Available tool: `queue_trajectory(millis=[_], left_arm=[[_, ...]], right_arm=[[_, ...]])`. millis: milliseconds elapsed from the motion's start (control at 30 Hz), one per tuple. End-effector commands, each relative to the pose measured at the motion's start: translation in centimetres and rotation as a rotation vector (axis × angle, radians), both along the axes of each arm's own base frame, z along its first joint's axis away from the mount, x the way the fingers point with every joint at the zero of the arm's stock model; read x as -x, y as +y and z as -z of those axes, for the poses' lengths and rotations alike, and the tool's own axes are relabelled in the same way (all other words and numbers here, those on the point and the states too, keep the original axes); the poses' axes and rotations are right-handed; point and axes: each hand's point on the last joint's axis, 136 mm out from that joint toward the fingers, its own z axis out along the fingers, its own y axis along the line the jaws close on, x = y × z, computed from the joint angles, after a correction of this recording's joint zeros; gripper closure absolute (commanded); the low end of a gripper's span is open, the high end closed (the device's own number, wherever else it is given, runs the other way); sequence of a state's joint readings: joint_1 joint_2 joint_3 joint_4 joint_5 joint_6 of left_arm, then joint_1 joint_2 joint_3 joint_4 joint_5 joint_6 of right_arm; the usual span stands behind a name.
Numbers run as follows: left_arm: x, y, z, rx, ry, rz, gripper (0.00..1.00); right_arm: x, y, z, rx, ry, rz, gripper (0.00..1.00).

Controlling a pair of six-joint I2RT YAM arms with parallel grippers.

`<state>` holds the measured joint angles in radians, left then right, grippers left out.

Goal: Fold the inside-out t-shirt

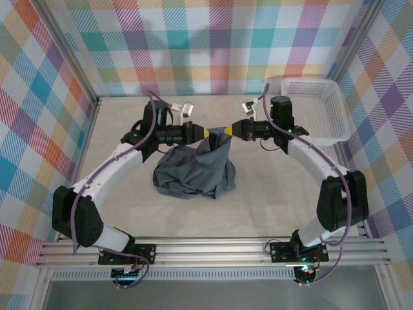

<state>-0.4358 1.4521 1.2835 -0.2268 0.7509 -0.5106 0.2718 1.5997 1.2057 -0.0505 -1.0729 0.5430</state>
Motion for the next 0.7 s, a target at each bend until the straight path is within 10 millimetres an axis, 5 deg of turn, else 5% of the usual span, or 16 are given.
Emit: queue_trajectory(millis=[0,100,267,433,667], left_arm=[[2.2,1.0,-2.8,-0.001,0.119,0.033,1.00],[2.2,2.2,-0.4,-0.120,0.152,-0.005,1.00],[1.9,1.5,0.7,-0.080,0.194,0.001,1.00],[1.4,1.2,0.4,-0.081,0.174,0.008,1.00],[1.2,1.2,-0.3,-0.084,0.157,0.005,1.00]], right_arm=[[-0.4,-0.3,1.9,-0.017,0.080,-0.098,0.85],[-1.6,-1.0,2.4,0.078,0.080,0.018,0.64],[-0.9,-4.8,2.6,0.341,-0.062,0.426,0.64],[4.1,-0.3,-0.2,0.472,-0.438,0.438,0.73],[1.5,3.0,1.2,0.694,-0.622,0.468,0.60]])
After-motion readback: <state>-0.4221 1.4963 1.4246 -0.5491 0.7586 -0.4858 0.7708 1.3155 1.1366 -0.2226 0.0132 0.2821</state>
